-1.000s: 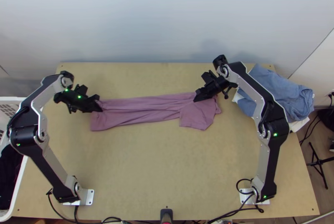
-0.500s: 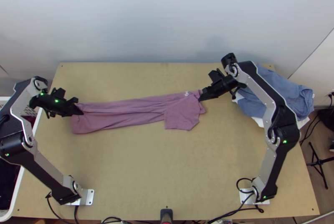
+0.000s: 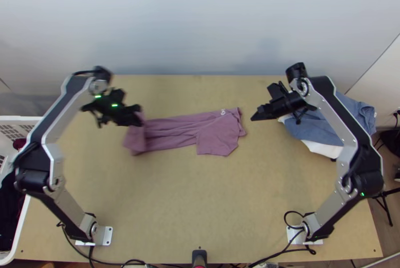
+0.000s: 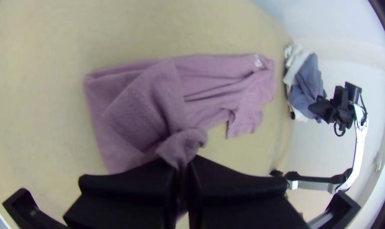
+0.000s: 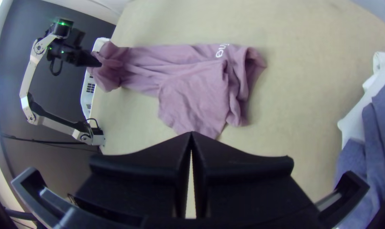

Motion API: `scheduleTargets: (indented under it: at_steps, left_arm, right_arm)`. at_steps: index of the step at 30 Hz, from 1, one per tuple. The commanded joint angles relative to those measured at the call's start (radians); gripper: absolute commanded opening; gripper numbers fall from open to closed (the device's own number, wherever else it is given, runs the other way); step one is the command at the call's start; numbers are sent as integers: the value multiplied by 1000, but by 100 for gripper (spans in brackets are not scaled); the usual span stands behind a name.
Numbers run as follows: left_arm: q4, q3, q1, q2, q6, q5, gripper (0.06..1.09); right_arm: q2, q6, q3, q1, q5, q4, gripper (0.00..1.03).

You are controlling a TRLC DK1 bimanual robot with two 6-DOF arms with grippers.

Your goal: Fold the t-shirt

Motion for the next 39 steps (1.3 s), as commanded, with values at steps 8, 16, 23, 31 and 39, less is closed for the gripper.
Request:
scheduleTargets:
  at_steps: [8, 16, 23, 31, 39]
  left_arm:
    - [42, 488, -365, 384, -73, 78, 10]
    - [215, 664, -436, 560, -202, 90, 10]
    - [378, 669, -479, 634, -280, 96, 11]
    - [332, 666, -508, 591, -276, 90, 105]
    - [315, 646, -451, 457, -311, 73, 105]
  right_arm:
    - [-259, 25, -325, -48, 2, 66, 3]
    - [-313, 40, -412, -94, 3, 96, 3]
    - [-325, 44, -443, -107, 3, 114, 3]
    - [-339, 48, -449, -121, 3, 115, 3]
    - [-340, 50, -438, -122, 3, 115, 3]
